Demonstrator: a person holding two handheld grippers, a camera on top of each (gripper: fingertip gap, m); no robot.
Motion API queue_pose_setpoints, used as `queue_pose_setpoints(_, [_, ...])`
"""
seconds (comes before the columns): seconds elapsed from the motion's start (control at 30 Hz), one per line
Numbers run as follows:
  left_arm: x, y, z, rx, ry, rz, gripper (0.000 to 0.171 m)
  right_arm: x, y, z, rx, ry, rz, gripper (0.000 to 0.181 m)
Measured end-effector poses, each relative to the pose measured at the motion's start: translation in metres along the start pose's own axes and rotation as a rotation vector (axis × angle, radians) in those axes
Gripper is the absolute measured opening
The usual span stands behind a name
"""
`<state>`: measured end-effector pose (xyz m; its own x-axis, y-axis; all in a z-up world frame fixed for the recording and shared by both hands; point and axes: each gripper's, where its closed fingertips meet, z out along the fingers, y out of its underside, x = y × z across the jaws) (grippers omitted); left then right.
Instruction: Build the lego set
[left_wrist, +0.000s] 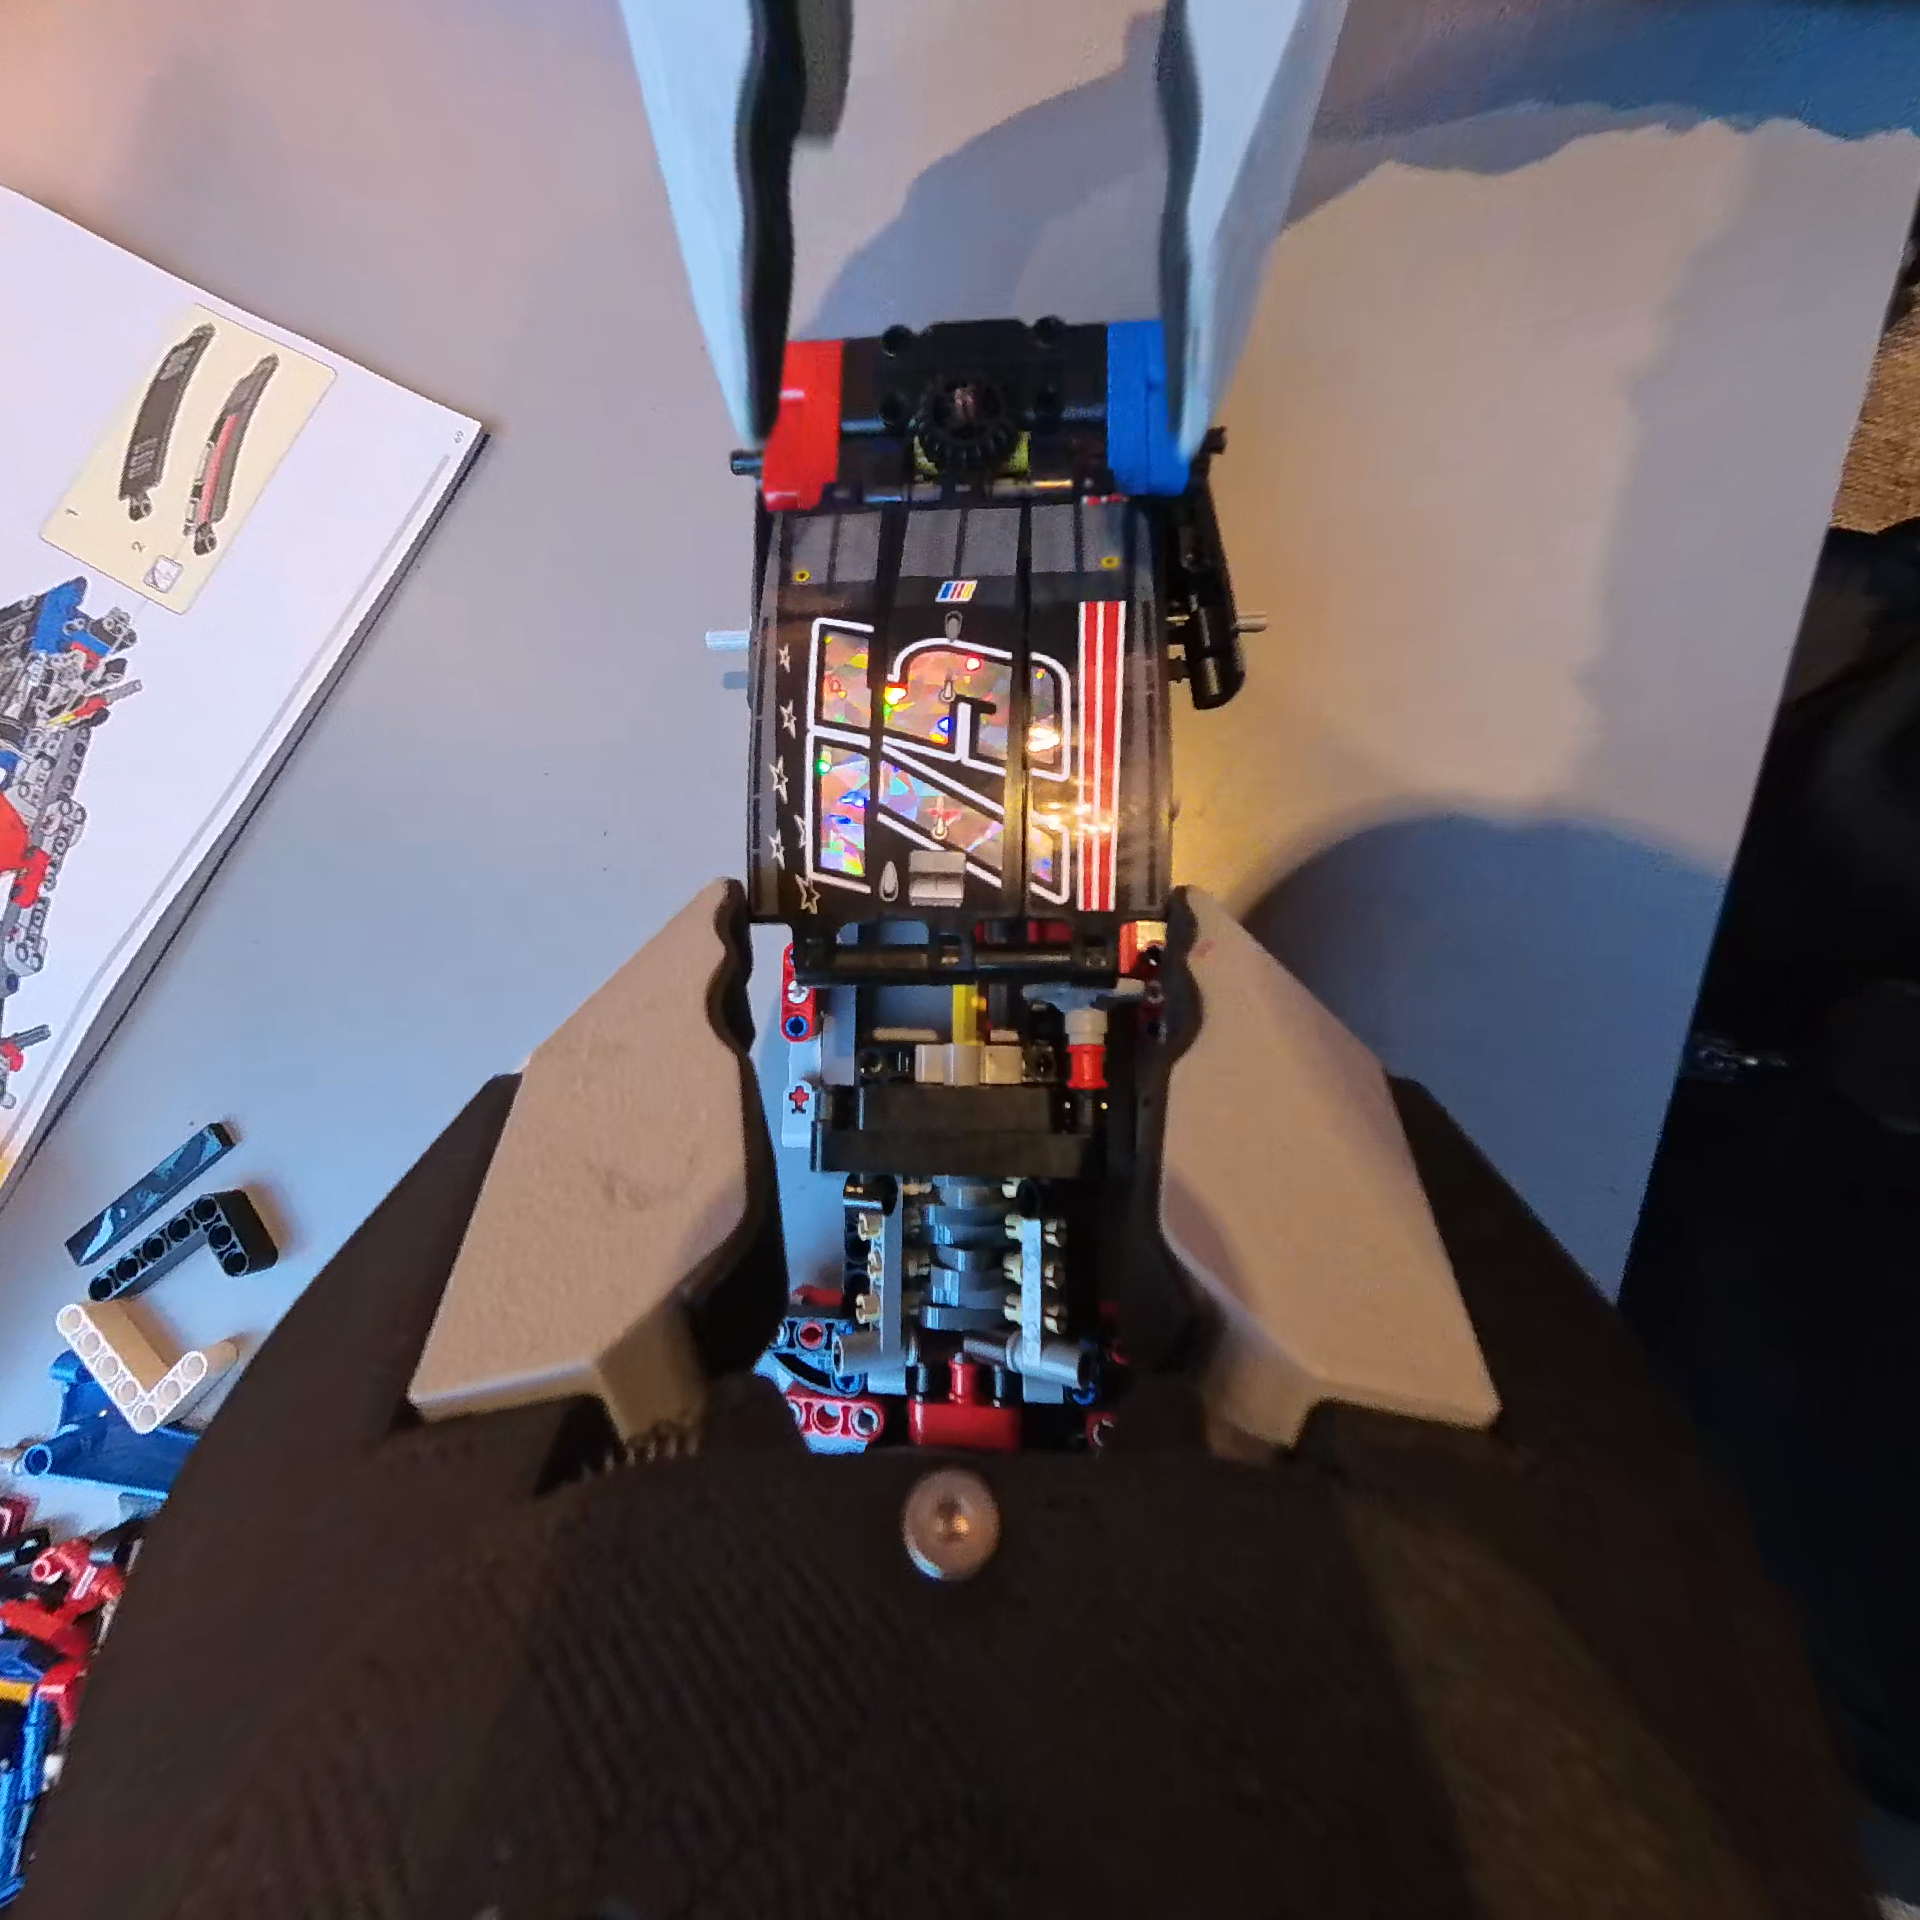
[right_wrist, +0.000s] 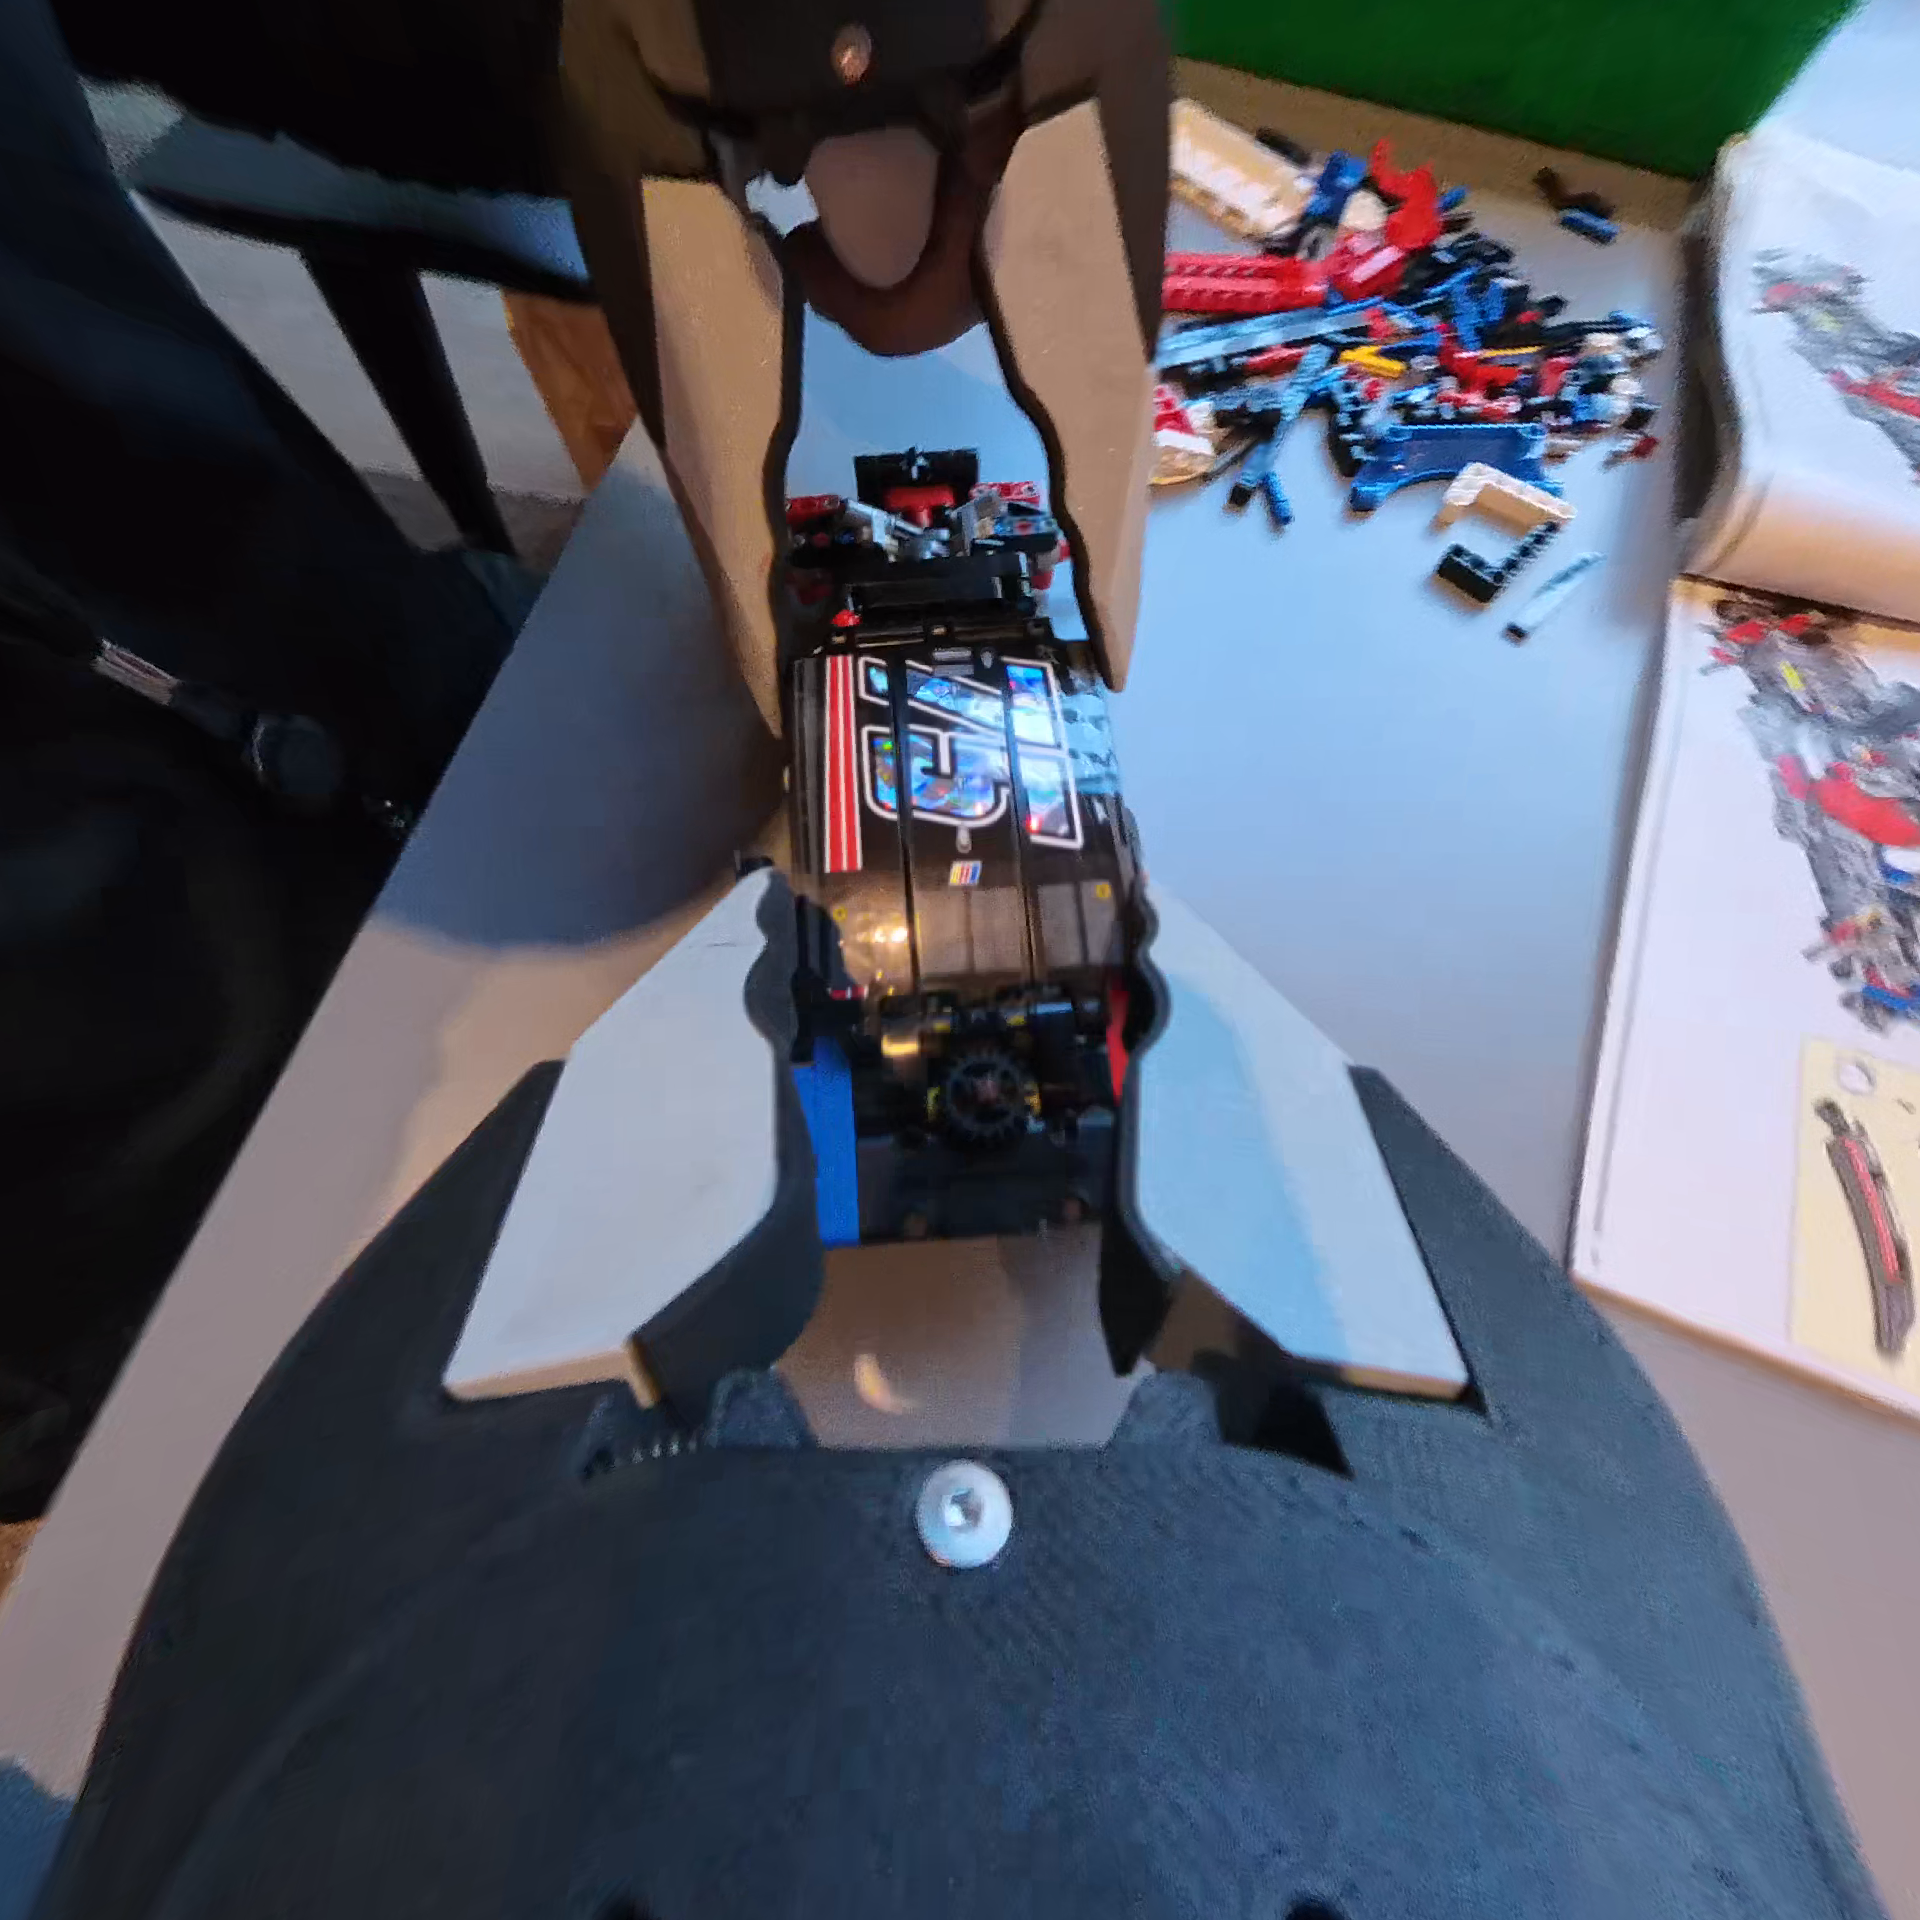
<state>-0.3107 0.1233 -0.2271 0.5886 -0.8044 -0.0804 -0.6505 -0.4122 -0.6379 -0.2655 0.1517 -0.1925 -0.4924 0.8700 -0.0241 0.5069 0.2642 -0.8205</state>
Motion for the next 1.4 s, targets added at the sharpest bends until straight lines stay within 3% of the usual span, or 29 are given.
queue_pose_setpoints(0.17, [0.0, 0.0, 0.0, 0.004, -0.005, 0.003, 0.078, -0.022, 0.012, -0.027, 0.073, 0.067, 0.128, 0.076])
queue_pose_setpoints(0.3, [0.0, 0.005, 0.003, -0.009, -0.009, 0.008, 0.078, -0.021, 0.04, -0.01, -0.047, 0.257, 0.118, 0.092])
queue_pose_setpoints(0.47, [0.001, 0.006, 0.004, -0.012, -0.018, 0.009, 0.078, -0.003, 0.04, 0.012, -0.033, 0.346, 0.18, 0.11])
queue_pose_setpoints(1.0, [-0.005, 0.007, 0.005, -0.02, -0.029, 0.006, 0.081, 0.011, 0.041, 0.023, -0.058, 0.41, 0.215, 0.105])
queue_pose_setpoints(1.2, [-0.007, 0.011, -0.006, -0.046, -0.099, -0.005, 0.091, 0.003, 0.048, 0.005, -0.049, 0.435, 0.201, 0.114])
queue_pose_setpoints(1.4, [0.004, -0.018, -0.012, 0.019, -0.119, -0.021, 0.102, -0.003, 0.046, -0.013, 0.068, 0.388, 0.221, 0.112])
